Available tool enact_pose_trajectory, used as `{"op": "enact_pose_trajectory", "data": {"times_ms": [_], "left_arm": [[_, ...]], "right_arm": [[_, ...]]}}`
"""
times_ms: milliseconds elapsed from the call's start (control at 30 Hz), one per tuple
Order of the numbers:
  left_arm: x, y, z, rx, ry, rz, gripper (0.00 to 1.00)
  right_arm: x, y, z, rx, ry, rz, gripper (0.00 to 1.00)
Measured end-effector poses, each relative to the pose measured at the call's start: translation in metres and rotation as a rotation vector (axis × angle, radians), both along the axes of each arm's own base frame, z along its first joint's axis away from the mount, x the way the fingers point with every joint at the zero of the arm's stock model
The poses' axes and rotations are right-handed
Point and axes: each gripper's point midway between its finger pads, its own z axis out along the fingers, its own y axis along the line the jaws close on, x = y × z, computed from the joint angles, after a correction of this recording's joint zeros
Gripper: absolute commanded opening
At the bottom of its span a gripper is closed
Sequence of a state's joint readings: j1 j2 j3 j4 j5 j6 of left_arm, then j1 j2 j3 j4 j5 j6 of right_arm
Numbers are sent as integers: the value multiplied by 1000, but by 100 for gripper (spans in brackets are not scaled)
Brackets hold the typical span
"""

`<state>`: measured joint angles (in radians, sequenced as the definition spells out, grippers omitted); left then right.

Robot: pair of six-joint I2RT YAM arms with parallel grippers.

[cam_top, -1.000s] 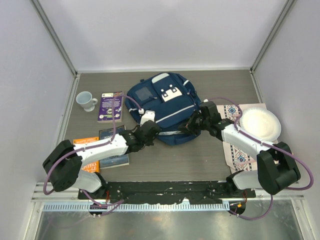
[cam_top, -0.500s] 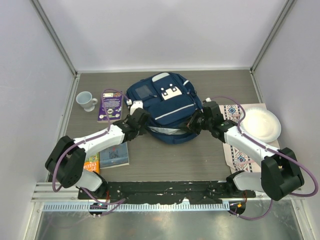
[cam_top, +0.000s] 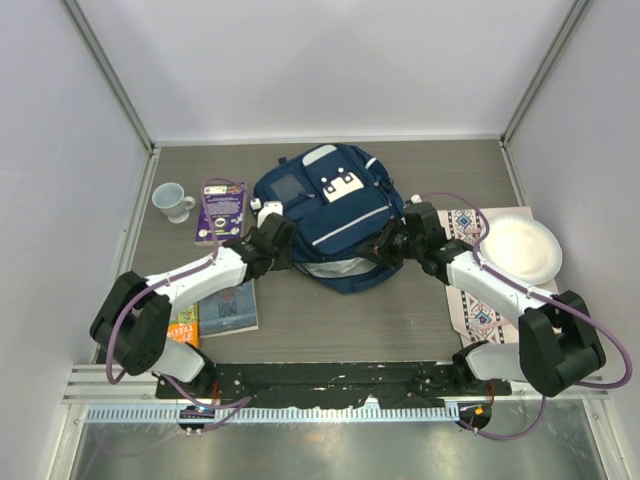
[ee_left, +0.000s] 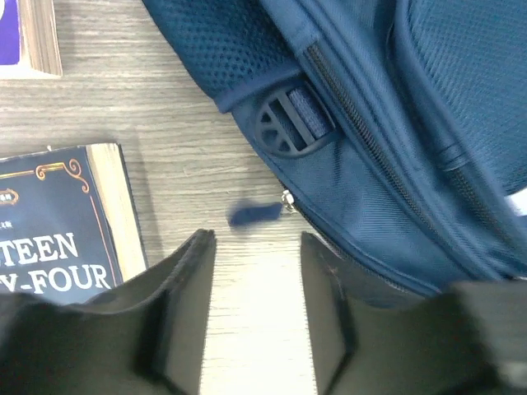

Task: Pack the student bag
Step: Unzip the student bag at the center of the board, then pick up the book from the center of the board.

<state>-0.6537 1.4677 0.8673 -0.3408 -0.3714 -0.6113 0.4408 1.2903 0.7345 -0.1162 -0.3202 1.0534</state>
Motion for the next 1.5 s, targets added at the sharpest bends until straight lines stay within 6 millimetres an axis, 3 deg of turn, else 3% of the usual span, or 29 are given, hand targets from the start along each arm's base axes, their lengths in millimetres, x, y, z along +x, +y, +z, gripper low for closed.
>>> {"op": "enact_pose_trajectory", "data": {"times_ms": [67, 133, 200, 400, 667, 767, 867, 1167, 1333, 1500], "left_arm": [[-2, 1, 6, -17, -6, -3, 68], [-3, 1, 13, -37, -19, -2, 78], [-7, 2, 35, -79, -66, -13, 85], [-14, 13, 77, -127, -164, 7, 99], [-25, 60, 73, -52, -144, 139, 100], [-31, 82, 65, -45, -126, 210, 100], [-39, 105, 55, -50, -105, 291, 100], [-60, 156, 39, -85, -52, 475, 99], [-64, 179, 34, -102, -24, 570, 100], [-65, 190, 33, -134, -15, 619, 100]], "right_arm": [[3, 0, -2, 2, 1, -6, 44], [5, 0, -2, 3, -1, -9, 50], [6, -1, -2, -4, -16, -5, 57], [10, -12, 9, -82, -94, -11, 61], [18, -22, 67, -120, -318, -37, 62], [16, -8, 77, -105, -355, 6, 62], [15, 17, 71, -109, -347, 90, 62], [-22, 117, 11, -156, -229, 421, 62], [-40, 146, -10, -167, -180, 518, 62], [-45, 164, -24, -160, -147, 566, 62]]}}
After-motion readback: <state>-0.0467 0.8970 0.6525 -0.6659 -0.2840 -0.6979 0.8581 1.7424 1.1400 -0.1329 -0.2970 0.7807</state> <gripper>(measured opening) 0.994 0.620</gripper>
